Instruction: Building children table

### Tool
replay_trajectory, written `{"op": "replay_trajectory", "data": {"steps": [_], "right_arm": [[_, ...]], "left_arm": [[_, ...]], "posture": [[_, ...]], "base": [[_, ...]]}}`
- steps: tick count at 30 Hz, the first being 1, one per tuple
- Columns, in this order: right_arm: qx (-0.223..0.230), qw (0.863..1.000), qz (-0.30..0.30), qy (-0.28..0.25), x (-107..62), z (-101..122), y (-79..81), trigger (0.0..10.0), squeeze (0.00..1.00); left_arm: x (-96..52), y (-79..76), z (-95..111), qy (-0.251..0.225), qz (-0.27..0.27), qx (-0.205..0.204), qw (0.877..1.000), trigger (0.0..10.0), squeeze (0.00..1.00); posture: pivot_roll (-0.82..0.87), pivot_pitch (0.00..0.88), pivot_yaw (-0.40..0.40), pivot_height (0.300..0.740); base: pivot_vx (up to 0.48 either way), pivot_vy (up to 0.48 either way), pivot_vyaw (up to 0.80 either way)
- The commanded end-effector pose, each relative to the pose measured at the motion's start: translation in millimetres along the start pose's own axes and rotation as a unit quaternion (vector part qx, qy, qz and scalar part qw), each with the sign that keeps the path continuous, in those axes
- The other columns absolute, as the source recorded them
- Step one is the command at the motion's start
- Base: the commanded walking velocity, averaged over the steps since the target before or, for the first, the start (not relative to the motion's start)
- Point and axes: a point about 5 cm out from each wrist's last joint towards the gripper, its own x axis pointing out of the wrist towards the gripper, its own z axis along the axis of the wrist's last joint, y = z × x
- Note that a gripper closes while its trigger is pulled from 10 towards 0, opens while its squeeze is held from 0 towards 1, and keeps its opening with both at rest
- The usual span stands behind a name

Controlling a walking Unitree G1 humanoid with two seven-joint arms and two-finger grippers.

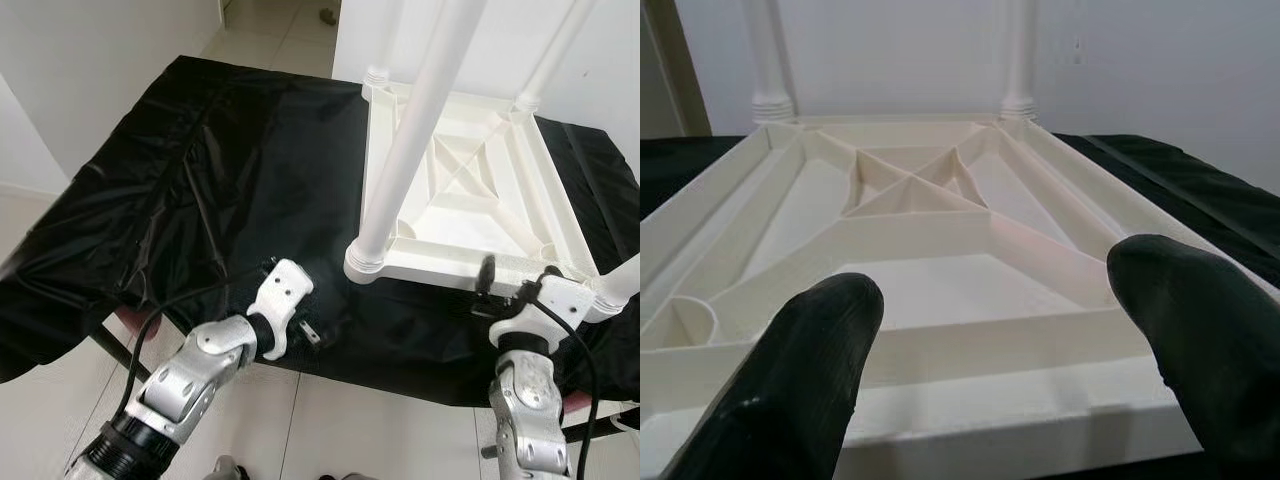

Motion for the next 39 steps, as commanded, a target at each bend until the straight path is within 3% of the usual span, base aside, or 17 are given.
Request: {"op": "replay_trajectory", "data": {"steps": [1, 4, 11, 16, 22, 27, 39], "right_arm": [[0.005, 1.0, 0.013, 0.014, -1.1, -5.7, 2.8, 10.0, 0.0], [0.009, 0.999, 0.026, 0.019, -2.1, -7.2, 6.6, 10.0, 0.0], [0.01, 0.999, 0.028, 0.026, -7.1, -9.9, 5.4, 10.0, 0.0], [0.008, 0.999, 0.022, 0.028, -10.0, -9.9, 2.5, 10.0, 0.0], [0.007, 0.999, 0.019, 0.027, -10.3, -9.3, 0.8, 10.0, 0.01], [0.003, 1.0, 0.011, 0.027, -12.2, -9.0, -3.5, 10.0, 0.0], [-0.024, 0.998, -0.043, 0.043, -14.0, -14.0, -17.5, 10.0, 0.0]], "left_arm": [[5.6, 6.0, 4.4, -0.01, 0.033, 0.008, 0.999, 10.0, 0.0], [13.5, 11.4, 15.5, -0.029, 0.061, 0.012, 0.998, 10.0, 0.0], [26.7, 10.9, 35.5, -0.069, 0.066, 0.005, 0.995, 10.0, 0.0], [43.0, 3.0, 50.5, -0.096, 0.039, 0.007, 0.995, 10.0, 0.0], [49.0, -0.7, 55.8, -0.105, 0.028, 0.009, 0.994, 10.0, 0.0], [62.5, -16.4, 68.7, -0.125, -0.026, 0.013, 0.992, 10.0, 0.0], [80.2, -35.6, 73.1, -0.131, -0.066, 0.008, 0.989, 10.0, 0.0]], "posture": [[0.08, 0.12, -0.107, 0.74], [0.08, 0.122, -0.106, 0.74], [0.06, 0.133, -0.095, 0.74], [0.04, 0.136, -0.083, 0.74], [0.03, 0.135, -0.078, 0.74], [0.01, 0.13, -0.062, 0.74], [-0.01, 0.13, -0.05, 0.74]], "base": [[0.0, 0.0, 0.0], [0.0, 0.0, 0.0], [0.0, 0.0, 0.0], [0.0, 0.0, 0.0], [0.0, 0.0, 0.0], [0.0, 0.0, 0.0], [0.0, 0.0, 0.0]]}}
